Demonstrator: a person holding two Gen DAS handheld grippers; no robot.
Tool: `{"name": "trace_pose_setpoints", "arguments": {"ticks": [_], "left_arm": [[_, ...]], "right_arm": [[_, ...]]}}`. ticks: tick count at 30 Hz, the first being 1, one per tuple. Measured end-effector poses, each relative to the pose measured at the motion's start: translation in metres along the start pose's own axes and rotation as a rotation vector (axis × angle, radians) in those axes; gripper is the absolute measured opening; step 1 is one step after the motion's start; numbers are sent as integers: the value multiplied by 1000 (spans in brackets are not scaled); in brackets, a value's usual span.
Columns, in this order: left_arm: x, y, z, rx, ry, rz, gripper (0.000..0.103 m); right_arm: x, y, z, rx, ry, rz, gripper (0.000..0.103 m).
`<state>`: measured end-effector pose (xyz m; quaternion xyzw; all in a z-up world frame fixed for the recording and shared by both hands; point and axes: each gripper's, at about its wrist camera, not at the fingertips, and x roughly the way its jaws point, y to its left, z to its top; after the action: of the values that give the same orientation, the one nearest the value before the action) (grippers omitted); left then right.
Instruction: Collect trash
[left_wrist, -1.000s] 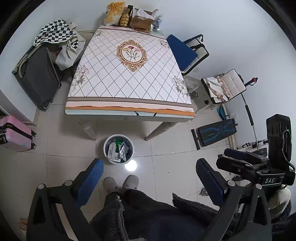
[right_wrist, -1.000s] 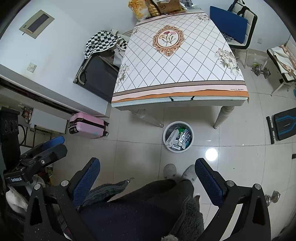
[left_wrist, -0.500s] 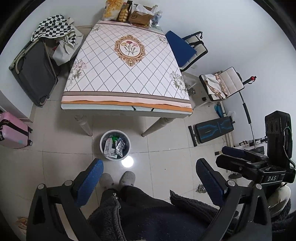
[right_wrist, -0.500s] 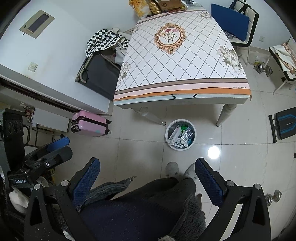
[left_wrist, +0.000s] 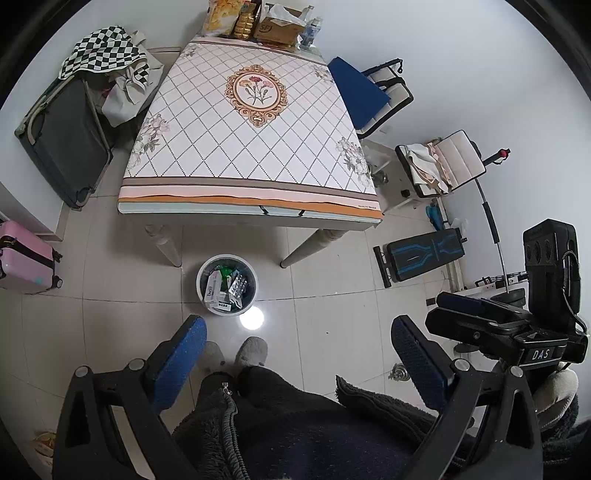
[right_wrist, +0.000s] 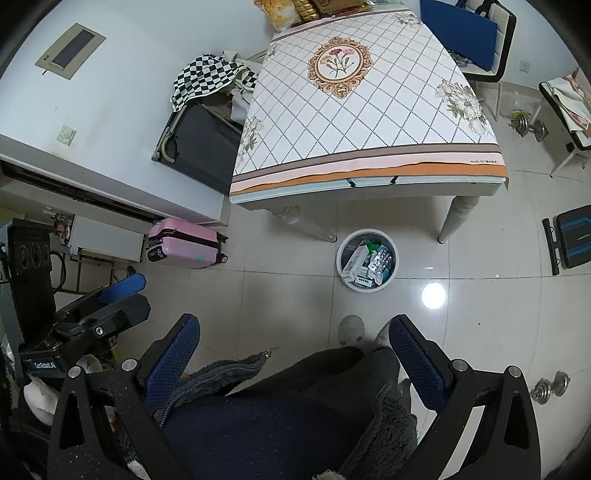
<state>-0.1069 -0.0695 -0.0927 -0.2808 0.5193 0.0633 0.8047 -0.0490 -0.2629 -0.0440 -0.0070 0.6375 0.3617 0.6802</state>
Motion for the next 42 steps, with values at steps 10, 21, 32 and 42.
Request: {"name": "trace_pose_setpoints", "arguments": {"ticks": [10,21,32,42], "left_arm": [[1,-2,0,2,-4,-5,102],[1,-1,0,-1,-7,-7,102],[-1,-1,-1,-6,-16,-4,102],[-2,-1,-4,-4,-20,-1,102]], "right_arm": [[-4,-1,-1,3,-8,-2,103],[-8,-1,-3,-5,-12,-4,103],[-7,3,-3,-12,-10,-5,103],[-7,4,-4,-16,-10,-5,103]]}}
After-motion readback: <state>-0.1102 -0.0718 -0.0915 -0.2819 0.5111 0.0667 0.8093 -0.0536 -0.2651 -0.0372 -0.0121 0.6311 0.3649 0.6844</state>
